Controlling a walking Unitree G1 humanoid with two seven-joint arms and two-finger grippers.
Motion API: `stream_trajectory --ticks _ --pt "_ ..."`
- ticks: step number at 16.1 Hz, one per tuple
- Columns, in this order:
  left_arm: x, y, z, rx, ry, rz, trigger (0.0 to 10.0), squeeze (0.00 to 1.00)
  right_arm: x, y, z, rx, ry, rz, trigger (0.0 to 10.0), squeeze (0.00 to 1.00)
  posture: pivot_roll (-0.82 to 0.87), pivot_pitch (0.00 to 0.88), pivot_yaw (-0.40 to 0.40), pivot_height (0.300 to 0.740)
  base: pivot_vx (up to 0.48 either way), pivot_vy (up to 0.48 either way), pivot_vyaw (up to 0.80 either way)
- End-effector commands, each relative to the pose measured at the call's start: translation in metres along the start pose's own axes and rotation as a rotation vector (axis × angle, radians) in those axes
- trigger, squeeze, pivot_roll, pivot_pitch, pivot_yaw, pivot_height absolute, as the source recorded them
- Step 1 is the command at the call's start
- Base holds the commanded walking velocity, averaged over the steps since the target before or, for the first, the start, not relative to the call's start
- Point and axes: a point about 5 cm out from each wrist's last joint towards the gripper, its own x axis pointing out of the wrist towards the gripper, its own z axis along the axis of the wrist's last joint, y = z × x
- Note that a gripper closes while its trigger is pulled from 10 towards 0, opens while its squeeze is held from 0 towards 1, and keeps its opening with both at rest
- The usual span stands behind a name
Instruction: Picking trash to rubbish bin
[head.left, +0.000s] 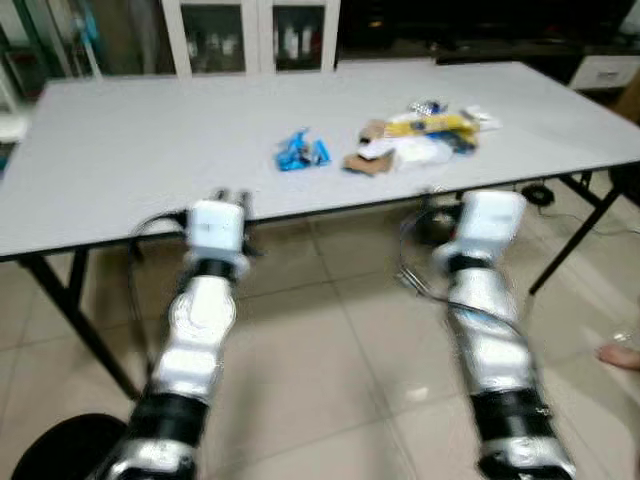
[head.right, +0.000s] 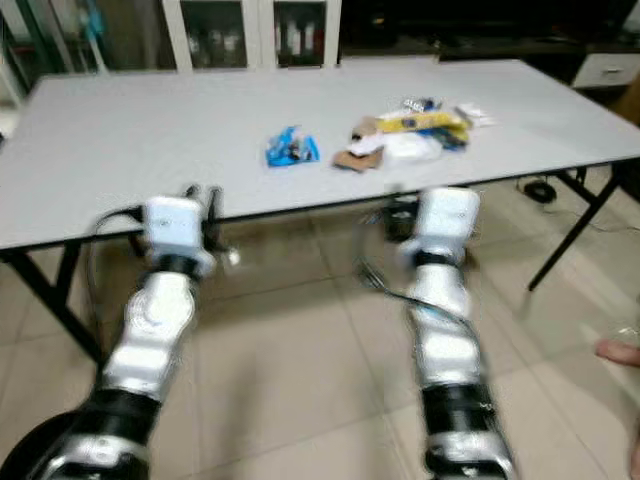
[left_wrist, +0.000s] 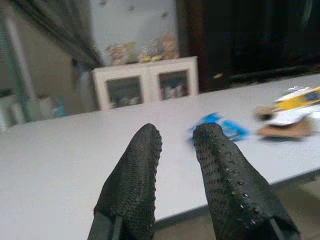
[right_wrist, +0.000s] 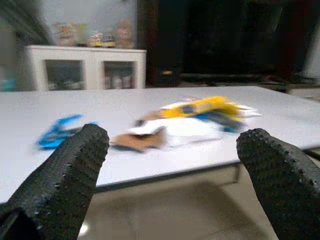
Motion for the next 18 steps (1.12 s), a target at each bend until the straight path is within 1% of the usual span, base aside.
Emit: stream_trajectory --ticks 1,8,18 --pt "0.0033 -0.0112 0.0064 -0.019 -0.017 -0.026 10.0 0.0 0.0028 -0.0148 0.0024 -0.013 0.002 -0.041 10.0 0.0 -0.01 0.021 -0.062 0.74 0.394 0.0 0.0" --pt "0.0045 -0.0102 0.0076 -0.018 -0.019 -0.028 10.0 0.0 0.0017 -0.0118 0.0022 -0.003 0.003 -0.034 10.0 0.0 -0.01 0.033 -0.057 0.74 0.396 0.0 0.0" --pt "0.0051 -0.0134 0.0082 -0.021 -0.017 -0.045 10.0 0.0 0.0013 -0.0108 0.0005 -0.003 0.013 -0.024 10.0 0.0 -0.01 0.036 -0.056 0.74 0.398 0.0 0.0"
